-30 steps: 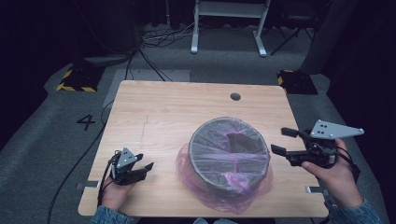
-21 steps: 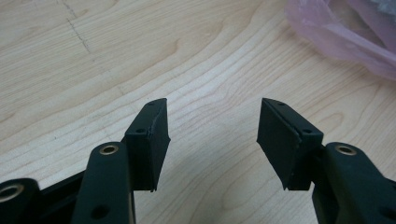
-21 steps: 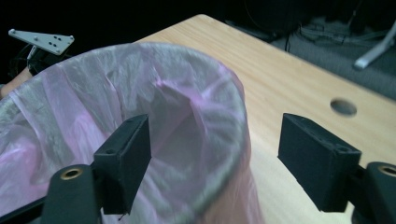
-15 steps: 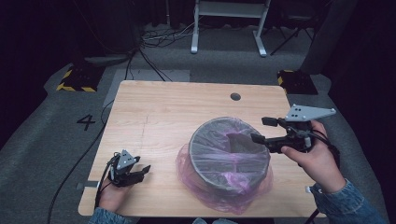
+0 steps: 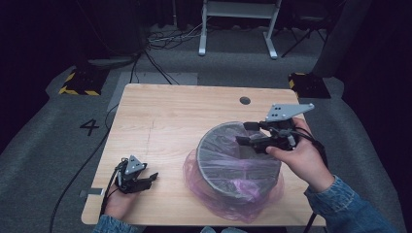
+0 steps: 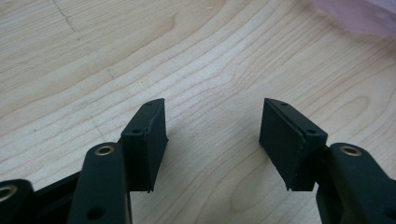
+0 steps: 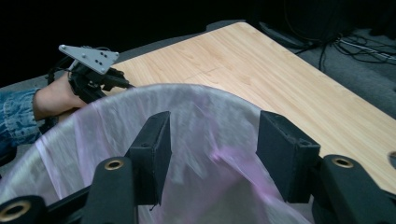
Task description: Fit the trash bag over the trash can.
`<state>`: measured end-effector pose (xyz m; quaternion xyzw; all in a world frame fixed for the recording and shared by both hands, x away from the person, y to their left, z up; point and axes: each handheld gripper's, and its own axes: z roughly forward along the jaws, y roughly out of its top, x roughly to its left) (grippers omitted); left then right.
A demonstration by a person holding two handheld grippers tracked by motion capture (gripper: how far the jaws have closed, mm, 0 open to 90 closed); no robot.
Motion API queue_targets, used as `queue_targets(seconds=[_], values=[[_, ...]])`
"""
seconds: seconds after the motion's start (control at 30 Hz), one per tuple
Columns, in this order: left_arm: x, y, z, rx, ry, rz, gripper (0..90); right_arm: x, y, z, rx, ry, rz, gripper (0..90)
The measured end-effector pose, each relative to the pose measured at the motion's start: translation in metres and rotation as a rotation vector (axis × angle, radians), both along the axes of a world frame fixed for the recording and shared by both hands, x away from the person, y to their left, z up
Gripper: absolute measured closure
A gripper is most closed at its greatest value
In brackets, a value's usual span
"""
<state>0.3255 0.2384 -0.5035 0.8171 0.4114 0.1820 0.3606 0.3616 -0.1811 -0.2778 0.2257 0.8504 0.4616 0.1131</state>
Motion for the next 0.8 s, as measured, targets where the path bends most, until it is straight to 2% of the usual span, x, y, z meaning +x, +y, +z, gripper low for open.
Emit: queue_targets(seconds=[0.1, 0.27, 0.4, 0.5, 0.63, 0.8], values=[[0.0, 0.0, 0.0, -0.001, 0.0, 0.004, 40.7, 0.0, 0.014, -0.003, 0.0, 0.01, 0.007, 43.4], [0.0, -0.001, 0.0, -0.005, 0.003, 0.008, 40.6, -0.001, 0.04, -0.016, -0.018, 0.033, 0.026, 39.1], [0.0, 0.0, 0.0, -0.004, 0.002, 0.005, 40.4, 0.0, 0.054, -0.03, -0.033, 0.021, 0.021, 31.1], [0.0, 0.0, 0.0, -0.004, 0.001, 0.006, 40.4, 0.004, 0.061, -0.043, -0.066, 0.036, 0.016, 28.2], [0.0, 0.0, 0.0, -0.005, 0.002, 0.005, 40.4, 0.013, 0.064, -0.057, -0.121, 0.083, 0.012, 21.9], [0.0, 0.0, 0.0, -0.004, 0.0, 0.003, 40.3, 0.019, 0.069, -0.074, -0.18, 0.115, 0.004, 20.1]])
